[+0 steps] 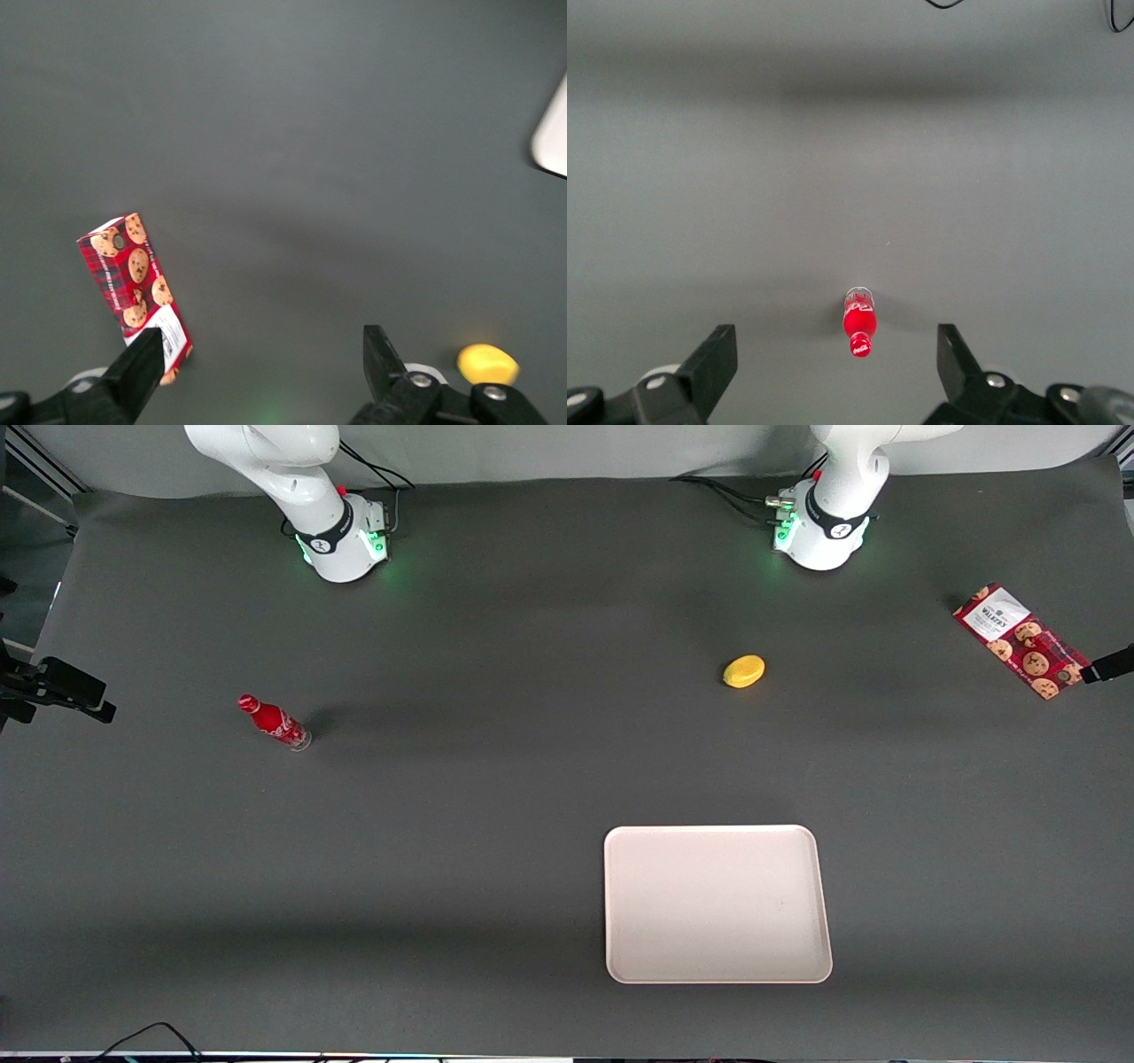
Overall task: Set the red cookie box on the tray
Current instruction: 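Lower the open left gripper over the red plaid cookie box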
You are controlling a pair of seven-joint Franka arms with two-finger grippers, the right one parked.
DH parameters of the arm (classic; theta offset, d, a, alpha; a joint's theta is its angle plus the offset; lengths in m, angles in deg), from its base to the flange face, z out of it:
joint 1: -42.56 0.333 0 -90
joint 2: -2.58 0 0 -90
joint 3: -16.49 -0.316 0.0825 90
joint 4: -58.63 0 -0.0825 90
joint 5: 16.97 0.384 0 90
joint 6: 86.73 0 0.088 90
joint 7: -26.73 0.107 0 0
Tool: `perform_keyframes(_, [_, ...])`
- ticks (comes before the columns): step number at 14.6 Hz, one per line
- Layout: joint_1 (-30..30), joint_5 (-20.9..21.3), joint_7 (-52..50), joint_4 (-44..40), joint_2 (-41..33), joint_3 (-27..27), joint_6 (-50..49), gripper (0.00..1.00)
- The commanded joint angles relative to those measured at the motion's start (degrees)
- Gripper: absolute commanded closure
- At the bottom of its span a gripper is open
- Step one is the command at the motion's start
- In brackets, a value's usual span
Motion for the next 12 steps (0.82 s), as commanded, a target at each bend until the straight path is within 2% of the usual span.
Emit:
perform_keyframes(1, [2.2, 1.1, 4.8, 13.9, -4.1, -4.8, 12.2, 0.0])
perform_keyframes(5, [4.9, 3.0, 9.6, 24.4, -3.6, -11.7, 25.5, 0.0])
perform_keyframes(9, [9.5, 3.0, 14.2, 30.9, -0.2, -13.4, 36.5, 0.0])
perform_keyframes(12, [10.6, 3.0, 14.6, 31.9, 4.2, -14.9, 39.1, 0.0])
